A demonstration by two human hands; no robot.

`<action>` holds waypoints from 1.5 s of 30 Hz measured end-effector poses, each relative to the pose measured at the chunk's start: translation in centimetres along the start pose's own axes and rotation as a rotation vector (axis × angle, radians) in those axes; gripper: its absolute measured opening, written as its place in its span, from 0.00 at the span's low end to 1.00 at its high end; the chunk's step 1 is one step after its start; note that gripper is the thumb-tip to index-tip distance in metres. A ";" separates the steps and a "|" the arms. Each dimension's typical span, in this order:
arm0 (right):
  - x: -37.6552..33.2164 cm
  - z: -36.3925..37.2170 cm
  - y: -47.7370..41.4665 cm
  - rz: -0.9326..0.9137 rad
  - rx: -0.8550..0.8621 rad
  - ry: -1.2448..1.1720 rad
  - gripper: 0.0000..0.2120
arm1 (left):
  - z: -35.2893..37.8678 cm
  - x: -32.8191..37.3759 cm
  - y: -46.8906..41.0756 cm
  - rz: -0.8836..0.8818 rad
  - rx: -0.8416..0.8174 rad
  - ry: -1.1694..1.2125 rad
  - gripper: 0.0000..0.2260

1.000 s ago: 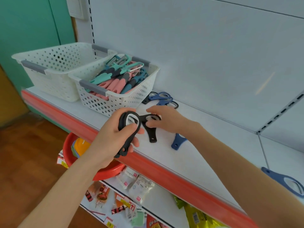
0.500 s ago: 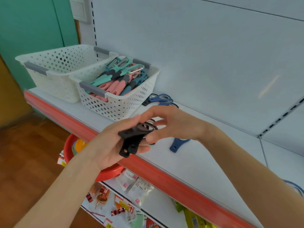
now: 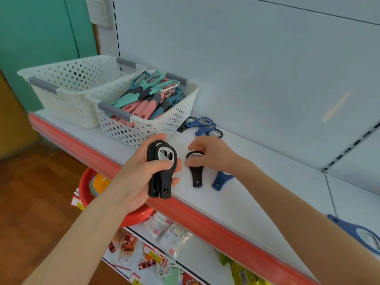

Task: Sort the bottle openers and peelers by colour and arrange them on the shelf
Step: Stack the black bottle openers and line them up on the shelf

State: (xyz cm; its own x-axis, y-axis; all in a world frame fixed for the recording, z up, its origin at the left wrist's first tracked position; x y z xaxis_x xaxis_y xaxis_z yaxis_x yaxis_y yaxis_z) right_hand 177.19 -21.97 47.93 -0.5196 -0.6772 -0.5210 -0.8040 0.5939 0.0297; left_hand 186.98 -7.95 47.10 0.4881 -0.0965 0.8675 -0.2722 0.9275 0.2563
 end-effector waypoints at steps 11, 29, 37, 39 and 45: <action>-1.8 -2.8 1.4 -0.038 0.320 -0.660 0.05 | 4.3 -0.3 -2.6 -0.019 -0.067 0.098 0.17; 6.0 -4.4 1.2 0.276 0.150 0.044 0.29 | 3.5 -1.4 -4.1 -0.070 0.061 0.216 0.11; -0.7 -3.3 2.7 -0.093 -0.031 -0.299 0.14 | 4.4 -0.9 -4.5 -0.034 -0.042 0.189 0.20; 0.6 -3.9 0.7 -0.085 0.094 -0.287 0.10 | 3.7 -0.8 -4.1 -0.022 -0.008 0.197 0.19; 4.0 -2.1 -6.2 -0.045 0.088 0.157 0.17 | 2.3 -0.9 -3.4 -0.017 0.075 0.234 0.15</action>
State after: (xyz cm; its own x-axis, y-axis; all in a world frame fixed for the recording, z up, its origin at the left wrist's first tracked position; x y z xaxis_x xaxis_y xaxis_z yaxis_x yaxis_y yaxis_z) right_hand 179.46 -29.25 47.43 -0.5281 -0.7593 -0.3801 -0.8024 0.5928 -0.0693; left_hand 185.57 -11.82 46.45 0.6692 -0.0177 0.7429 -0.3188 0.8962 0.3085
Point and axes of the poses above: each hand's wrist, its own y-axis away from the middle knuckle, its own z-axis out of the palm, x = y × z, the point moved 4 cm from there along -y, towards the middle knuckle, and after that the axes turned 6 degrees about -z, right-handed, at the moved point
